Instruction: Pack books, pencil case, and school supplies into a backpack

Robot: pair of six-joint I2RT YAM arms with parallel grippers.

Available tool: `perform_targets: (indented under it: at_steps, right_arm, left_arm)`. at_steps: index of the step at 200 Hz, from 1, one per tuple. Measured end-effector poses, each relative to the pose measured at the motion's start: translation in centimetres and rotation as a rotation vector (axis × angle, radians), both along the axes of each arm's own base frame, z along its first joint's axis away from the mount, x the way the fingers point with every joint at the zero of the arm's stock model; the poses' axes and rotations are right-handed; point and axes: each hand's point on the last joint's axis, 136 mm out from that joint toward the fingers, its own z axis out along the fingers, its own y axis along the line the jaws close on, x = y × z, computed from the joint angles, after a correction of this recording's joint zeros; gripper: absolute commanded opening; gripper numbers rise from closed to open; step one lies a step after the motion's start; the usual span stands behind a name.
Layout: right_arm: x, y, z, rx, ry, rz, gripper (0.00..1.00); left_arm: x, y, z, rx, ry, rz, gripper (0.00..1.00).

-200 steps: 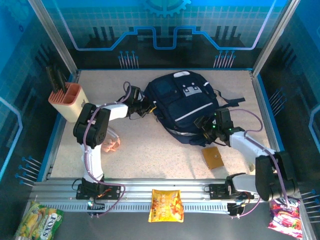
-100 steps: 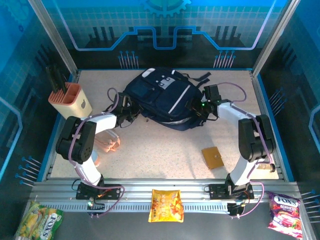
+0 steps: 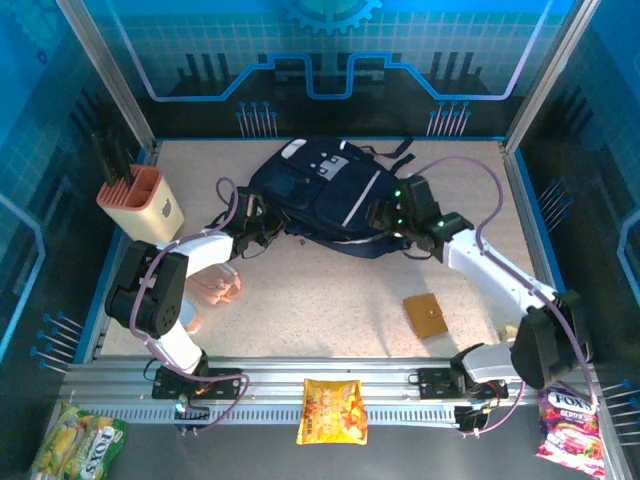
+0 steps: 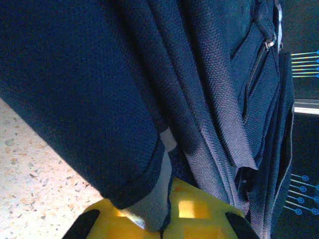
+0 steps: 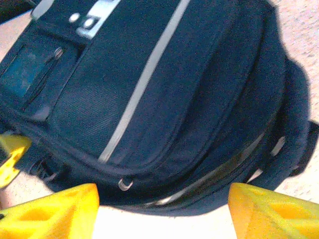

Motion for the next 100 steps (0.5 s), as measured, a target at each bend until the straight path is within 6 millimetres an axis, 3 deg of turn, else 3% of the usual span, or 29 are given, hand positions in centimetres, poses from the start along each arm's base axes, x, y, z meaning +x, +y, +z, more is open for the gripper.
perform_targets:
  at_steps: [31, 55, 77, 100]
  right_arm:
    - [-3.1, 5.3, -2.2, -0.028, 0.030, 0.064, 0.61]
    - [-4.7, 9.9, -5.5, -0.051, 0.068, 0.125, 0.50]
    - [-4.9, 13.6, -7.8, -0.051, 0.102, 0.167, 0.34]
    - [-3.7, 16.1, -8.7, -0.027, 0.107, 0.181, 0.26]
  left_arm:
    - [-0.2, -0.6, 1.1, -0.012, -0.022, -0.018, 0.00]
    - [-0.6, -1.1, 1.4, -0.024, -0.025, -0.038, 0.00]
    - [-0.9, -1.4, 1.3, -0.032, -0.017, -0.054, 0.00]
    - [-1.0, -1.6, 1.6, -0.042, -0.018, -0.067, 0.00]
